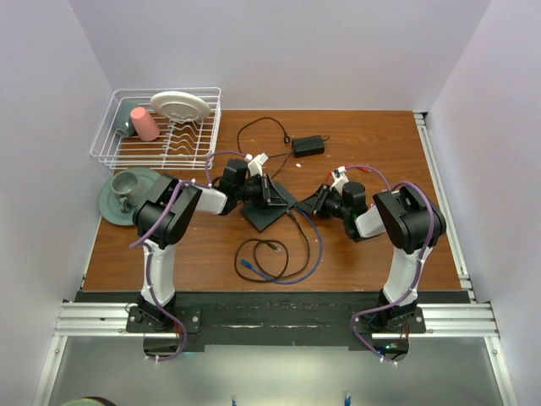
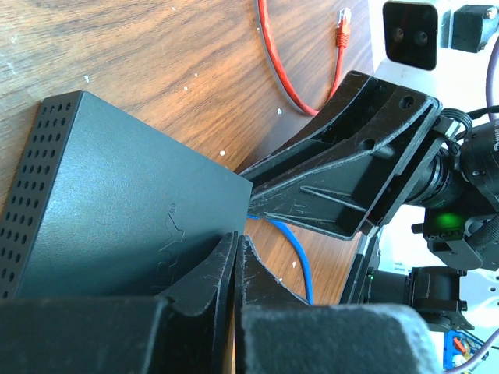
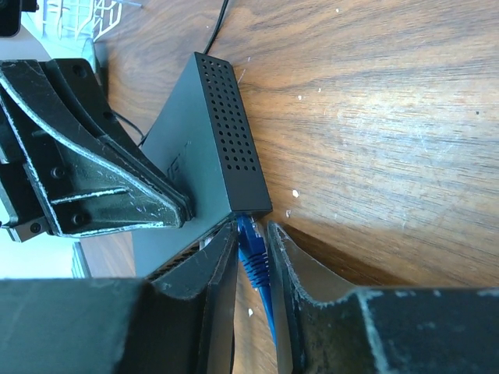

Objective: Pull the plug from the switch port

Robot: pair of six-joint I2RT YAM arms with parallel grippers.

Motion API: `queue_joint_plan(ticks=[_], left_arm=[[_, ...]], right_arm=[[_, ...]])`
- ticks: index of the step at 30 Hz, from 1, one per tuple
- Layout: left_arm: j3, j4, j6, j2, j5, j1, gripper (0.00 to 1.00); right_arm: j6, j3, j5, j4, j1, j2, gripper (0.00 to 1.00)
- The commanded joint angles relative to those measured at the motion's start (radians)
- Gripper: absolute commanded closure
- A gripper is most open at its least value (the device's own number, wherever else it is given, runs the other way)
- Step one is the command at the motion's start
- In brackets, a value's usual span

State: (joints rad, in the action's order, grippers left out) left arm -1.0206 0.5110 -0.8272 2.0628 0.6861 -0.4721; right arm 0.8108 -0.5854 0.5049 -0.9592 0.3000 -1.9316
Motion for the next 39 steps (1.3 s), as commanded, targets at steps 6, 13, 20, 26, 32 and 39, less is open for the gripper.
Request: queue_joint_plan(ticks=[6,13,20,26,32,39], left_arm=[[0.002,-0.051,0.03,0.013,-0.008,0.003,0.97],[-0.01,-0.042,0.017,0.022,-0.007,0.003,0.98],[-0.016,-0.035,0.008,0.026,-0.011,0.003,0.98],[-0.018,0.006,-0.032,0.054,-0.002,0.003,1.0],[-0.026,0.032,-0.052,0.066,0.0,0.003,1.0],[-0.065,0.021,-0.055,0.077,-0.006,0.003,1.0]], right_arm=[[-0.048,-0.03,-0.039,0.135,-0.001,-0.02,0.88],[-0.058,-0.014,-0.048,0.155,0.001,-0.012,0.99],[-0.064,-0.008,-0.06,0.192,-0.001,-0.003,1.0],[-0.061,0.022,-0.069,0.208,-0.001,-0.007,1.0],[-0.05,0.073,-0.077,0.201,0.001,0.009,1.0],[-0.036,0.111,-0.085,0.201,0.001,0.045,1.0]])
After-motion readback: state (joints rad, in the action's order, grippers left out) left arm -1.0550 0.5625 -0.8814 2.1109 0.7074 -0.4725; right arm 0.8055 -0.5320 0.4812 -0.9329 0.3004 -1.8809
